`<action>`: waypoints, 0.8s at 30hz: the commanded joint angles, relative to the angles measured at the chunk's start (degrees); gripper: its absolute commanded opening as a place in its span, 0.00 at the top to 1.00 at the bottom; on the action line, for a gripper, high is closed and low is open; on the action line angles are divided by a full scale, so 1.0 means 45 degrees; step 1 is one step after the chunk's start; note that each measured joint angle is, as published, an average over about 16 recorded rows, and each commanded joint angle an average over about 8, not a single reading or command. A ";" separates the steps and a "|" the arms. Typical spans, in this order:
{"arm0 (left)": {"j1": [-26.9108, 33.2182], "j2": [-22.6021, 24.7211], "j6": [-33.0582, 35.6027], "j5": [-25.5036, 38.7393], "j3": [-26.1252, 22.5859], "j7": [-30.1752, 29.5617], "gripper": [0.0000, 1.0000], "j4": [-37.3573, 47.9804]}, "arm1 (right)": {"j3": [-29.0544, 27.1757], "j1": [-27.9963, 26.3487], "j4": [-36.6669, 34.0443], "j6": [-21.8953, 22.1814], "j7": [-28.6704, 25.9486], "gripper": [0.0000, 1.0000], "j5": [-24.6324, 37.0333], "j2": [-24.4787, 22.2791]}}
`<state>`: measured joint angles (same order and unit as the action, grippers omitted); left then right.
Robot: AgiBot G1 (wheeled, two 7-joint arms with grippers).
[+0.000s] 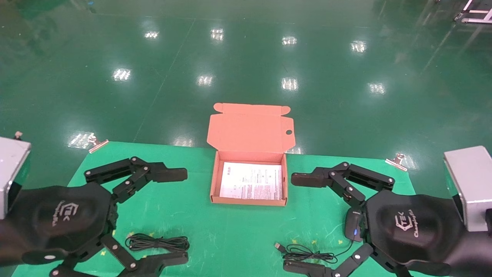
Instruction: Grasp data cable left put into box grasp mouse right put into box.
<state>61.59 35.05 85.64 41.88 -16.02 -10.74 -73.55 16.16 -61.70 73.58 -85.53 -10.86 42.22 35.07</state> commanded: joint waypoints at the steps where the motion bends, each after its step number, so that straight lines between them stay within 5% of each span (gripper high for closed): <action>1: -0.0001 0.0003 -0.0006 0.0015 -0.0006 -0.0002 0.00 0.0002 | -0.0002 0.0002 0.0000 -0.0002 0.0001 0.00 -0.0005 -0.0001; 8: 0.0263 -0.0046 0.0011 0.0233 -0.0035 0.0025 0.00 -0.0099 | 0.0055 -0.0101 0.0050 -0.0101 0.0019 0.00 0.0141 -0.0045; 14: 0.1670 -0.0146 0.0396 0.1948 -0.0721 -0.0214 0.00 -0.0515 | 0.0765 -0.1157 0.0334 -0.0797 0.0156 0.00 0.1626 -0.0286; 24: 0.4634 0.0941 0.0840 0.6744 -0.3489 0.0281 0.00 -0.0645 | 0.5185 -0.5162 0.0767 -0.1274 0.2228 0.00 0.6634 0.0250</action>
<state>81.86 39.46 89.03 72.72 -31.56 -9.29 -76.55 39.99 -84.43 76.90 -91.05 -1.40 72.06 36.63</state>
